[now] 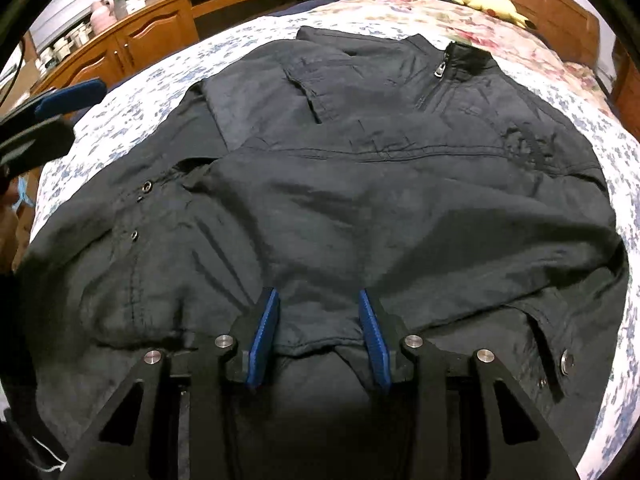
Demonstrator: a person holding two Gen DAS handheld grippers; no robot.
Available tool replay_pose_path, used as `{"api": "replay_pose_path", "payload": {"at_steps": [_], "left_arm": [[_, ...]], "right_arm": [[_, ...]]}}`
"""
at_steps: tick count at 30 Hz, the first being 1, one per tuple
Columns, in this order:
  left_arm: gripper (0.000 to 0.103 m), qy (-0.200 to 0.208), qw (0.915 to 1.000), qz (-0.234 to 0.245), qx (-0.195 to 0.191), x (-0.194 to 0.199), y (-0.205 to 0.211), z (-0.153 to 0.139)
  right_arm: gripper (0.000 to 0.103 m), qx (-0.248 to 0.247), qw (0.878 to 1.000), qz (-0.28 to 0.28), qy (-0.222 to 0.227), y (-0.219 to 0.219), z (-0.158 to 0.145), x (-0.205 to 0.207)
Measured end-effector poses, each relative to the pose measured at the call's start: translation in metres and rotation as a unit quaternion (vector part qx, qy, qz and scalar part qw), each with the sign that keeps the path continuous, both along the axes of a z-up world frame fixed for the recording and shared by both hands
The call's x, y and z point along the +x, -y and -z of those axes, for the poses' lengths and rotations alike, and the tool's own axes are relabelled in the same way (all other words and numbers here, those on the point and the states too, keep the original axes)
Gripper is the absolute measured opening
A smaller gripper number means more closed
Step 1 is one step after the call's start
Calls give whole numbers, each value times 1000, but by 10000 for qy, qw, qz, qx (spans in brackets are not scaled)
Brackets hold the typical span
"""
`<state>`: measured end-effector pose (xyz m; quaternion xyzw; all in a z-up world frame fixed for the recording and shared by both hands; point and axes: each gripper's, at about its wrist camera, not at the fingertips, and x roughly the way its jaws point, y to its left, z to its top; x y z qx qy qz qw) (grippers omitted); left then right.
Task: Fold large clothes
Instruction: 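Fold the grasped side edge inward over the body with the right gripper, release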
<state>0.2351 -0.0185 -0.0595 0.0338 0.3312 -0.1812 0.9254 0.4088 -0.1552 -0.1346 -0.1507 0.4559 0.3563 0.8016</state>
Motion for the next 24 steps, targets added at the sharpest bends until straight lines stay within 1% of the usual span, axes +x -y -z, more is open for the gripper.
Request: {"api": "replay_pose_path", "payload": {"at_steps": [3,4,6,9,12,15,17,20,24], "left_arm": [[63,9,10000,-38,-21,-1,-4,-1],[63,16,10000,-48,-41,-2,-5,-1],[63,27,10000,-70,-65,-4,-8,-2],[63,61,9999,-85,-17,-7,-11,-2],[63,79,9999,-125,-11,-10,-15,-3],[63,102,9998,-181,8,-14,-18,-4],[63,105,9997,-213,4,-19,-20,-3],[63,121,9996,-266,30,-28,-22,-2],[63,173,9992,-347,111,-43,-24,-2]], "right_arm": [[43,118,9998,137,113,3,-6,-8],[43,186,9995,202,159,-3,-17,-14],[43,359,9986,294,255,5,-24,-25],[43,457,9967,474,473,31,-36,-50],[43,518,9945,696,584,54,-42,-74],[43,333,9920,920,802,73,-39,-95],[43,214,9908,1033,843,86,-34,-108],[43,118,9889,1237,811,104,-28,-124],[43,170,9855,1489,792,126,-28,-143]]}}
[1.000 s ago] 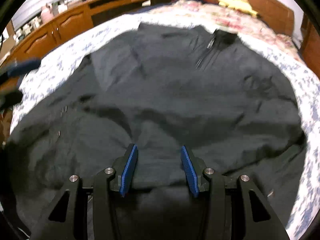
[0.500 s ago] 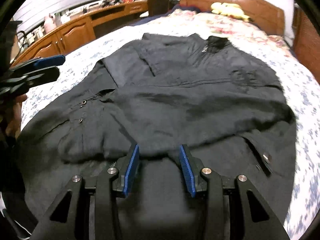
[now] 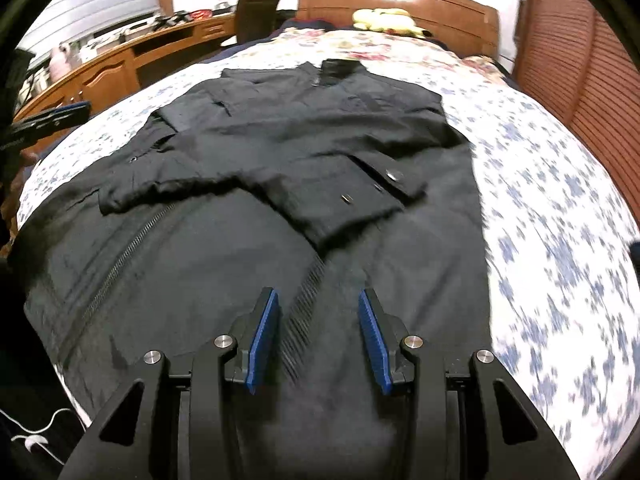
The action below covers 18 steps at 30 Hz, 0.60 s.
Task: Fold large clothes
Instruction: 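Fold the grasped side edge inward over the body with the right gripper, release, then move both grippers to the jacket hem and close them on it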
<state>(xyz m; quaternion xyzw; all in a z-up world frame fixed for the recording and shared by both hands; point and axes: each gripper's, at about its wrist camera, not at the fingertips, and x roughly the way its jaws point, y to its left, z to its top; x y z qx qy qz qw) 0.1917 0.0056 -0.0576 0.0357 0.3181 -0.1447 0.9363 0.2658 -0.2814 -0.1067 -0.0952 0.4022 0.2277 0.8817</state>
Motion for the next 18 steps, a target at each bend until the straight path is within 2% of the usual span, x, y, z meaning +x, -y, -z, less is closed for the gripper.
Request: {"api": "replay_pose_path", "payload": {"at_steps": [9,18], "left_arm": [[63,-114,9992,-368,71,-41,-26,9],[63,-732,9943,-773,53,-67,-57,51]], "right_arm": [[43,-58,9989,462,71,41,-7,-28],[43,152,9965,807,-140,65,-1,-32]]}}
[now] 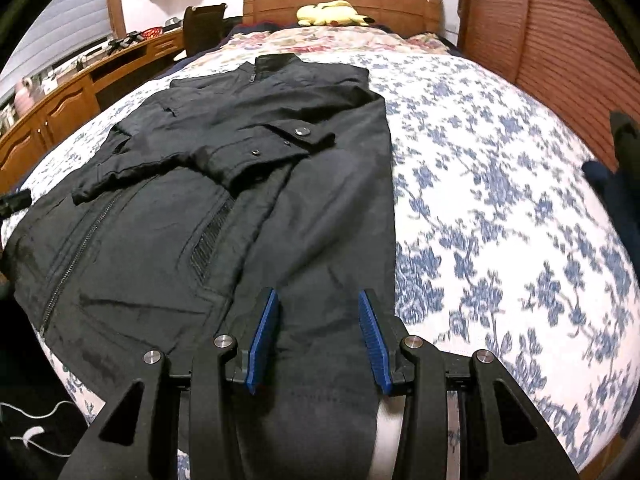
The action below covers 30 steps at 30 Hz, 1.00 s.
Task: Fold large clothes
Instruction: 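Move both grippers to the jacket hem and close them on it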
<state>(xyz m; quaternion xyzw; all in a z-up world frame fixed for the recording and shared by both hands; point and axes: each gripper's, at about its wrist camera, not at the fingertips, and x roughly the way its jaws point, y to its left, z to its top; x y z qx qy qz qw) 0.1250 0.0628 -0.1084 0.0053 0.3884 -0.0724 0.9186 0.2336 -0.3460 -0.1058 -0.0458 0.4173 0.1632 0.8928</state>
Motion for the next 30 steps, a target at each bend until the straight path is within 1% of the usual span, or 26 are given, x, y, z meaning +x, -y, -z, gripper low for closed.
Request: {"api": "replay_pose_path", "payload": {"at_steps": [4,9,11,14,15,16,20,23,25,27,30], "left_arm": [[63,-95,9999,-115,-10,-9,-9,7],[63,-434,9989,-196,-23,-9,-19,27],[65,-480,9987,-175,-88,-7,-21,31],[68,-528,9984,-215,-38,-5,-21,32],[71,-542,9983,-234,36,-2,-21,33],[77,-563,9980,-265,71,1,-22,34],[80,-659,9970,-399,-87,11,-35,40],[85,-669,9963,-514,186,17,-33,41],[89,-677,9957,-578,244,21,-36,43],[90,-692,9957,-590,171,23,-40,44],[90,-677,9959,-568,172,20,-42,43]], "right_arm": [[43,106,9998,149,32,5,1,-2],[43,185,9995,265,14,3,5,-3],[43,239,9993,294,-24,4,5,-3],[44,260,9992,309,-56,4,5,-3],[44,257,9992,312,-55,3,4,-4],[44,255,9992,303,-48,4,4,-3],[44,306,9991,299,-29,6,6,-2],[44,303,9991,281,0,7,6,-3],[44,311,9991,292,28,6,7,-5],[44,326,9990,306,44,6,7,-6],[45,316,9990,306,47,6,8,-7]]}}
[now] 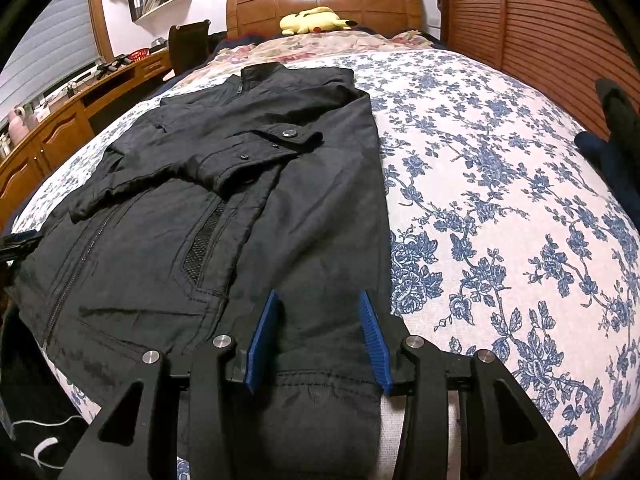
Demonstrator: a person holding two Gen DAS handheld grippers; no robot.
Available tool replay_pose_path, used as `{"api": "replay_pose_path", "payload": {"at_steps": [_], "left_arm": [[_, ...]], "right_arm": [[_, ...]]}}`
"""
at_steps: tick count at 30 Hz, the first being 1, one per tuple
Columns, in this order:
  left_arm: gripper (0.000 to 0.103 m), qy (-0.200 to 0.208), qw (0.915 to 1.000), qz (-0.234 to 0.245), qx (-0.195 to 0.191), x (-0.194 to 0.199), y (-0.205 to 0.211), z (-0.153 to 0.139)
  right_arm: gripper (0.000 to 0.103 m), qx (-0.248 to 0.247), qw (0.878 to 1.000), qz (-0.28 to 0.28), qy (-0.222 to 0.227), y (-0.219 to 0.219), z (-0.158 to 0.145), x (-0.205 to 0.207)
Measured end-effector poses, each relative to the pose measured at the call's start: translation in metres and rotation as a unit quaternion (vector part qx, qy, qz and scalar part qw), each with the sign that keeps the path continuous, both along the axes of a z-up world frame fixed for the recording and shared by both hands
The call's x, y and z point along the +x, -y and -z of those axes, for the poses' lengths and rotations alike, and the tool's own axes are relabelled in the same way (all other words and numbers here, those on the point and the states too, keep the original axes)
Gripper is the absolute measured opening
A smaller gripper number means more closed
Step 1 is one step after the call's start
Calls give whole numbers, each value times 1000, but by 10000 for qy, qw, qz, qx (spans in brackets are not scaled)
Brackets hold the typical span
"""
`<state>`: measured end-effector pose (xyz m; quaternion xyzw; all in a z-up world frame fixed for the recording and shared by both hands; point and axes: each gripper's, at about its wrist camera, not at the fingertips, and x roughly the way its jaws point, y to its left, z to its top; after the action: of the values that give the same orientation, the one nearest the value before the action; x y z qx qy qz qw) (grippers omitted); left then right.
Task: Fold large clothes
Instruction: 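Move both grippers to the jacket hem and close them on it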
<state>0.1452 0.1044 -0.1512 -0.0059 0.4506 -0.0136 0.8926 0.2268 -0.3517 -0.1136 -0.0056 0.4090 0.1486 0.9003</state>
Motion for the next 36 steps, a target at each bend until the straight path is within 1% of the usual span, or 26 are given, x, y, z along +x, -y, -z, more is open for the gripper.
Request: {"api": "replay_pose_path", "payload": {"at_steps": [4,7,9,12,14,16,19,22,24,28,33,34,36], "left_arm": [[90,91,9999,-60,-72,-13,-2,-8],[90,217,9995,1,-222,-30,-2,-16],[88,317,9988,60,-358,-41,-3,-23],[80,391,9974,216,-573,-54,-4,-29],[69,396,9969,281,-625,-58,-3,-31],[56,373,9963,354,-695,-60,-1,-31],[47,314,9946,531,-834,-63,4,-28],[46,290,9946,642,-766,-67,13,-23],[46,297,9950,631,-719,-69,15,-21],[46,331,9942,572,-850,-70,11,-20],[46,360,9942,549,-855,-71,12,-19],[41,367,9939,570,-866,-72,12,-19],[27,337,9924,654,-988,-72,13,-19]], "right_arm": [[45,-57,10000,-21,-50,-1,-2,0],[46,-155,9998,-28,-79,-2,-6,0],[53,-309,9995,48,-74,-2,-7,0],[56,-322,9993,71,-154,1,-7,0],[56,-256,9994,43,-234,3,-8,1],[57,-299,9992,-13,-271,2,-9,0],[56,-328,9989,-88,-325,1,-11,-3],[56,-340,9987,-140,-349,1,-12,-5],[56,-353,9986,-160,-353,1,-13,-8],[56,-415,9985,-183,-318,0,-12,-14],[56,-382,9987,-151,-292,-1,-9,-15],[56,-349,9989,-160,-285,-1,-9,-16],[42,-192,9988,-329,-298,0,-7,-17]]}}
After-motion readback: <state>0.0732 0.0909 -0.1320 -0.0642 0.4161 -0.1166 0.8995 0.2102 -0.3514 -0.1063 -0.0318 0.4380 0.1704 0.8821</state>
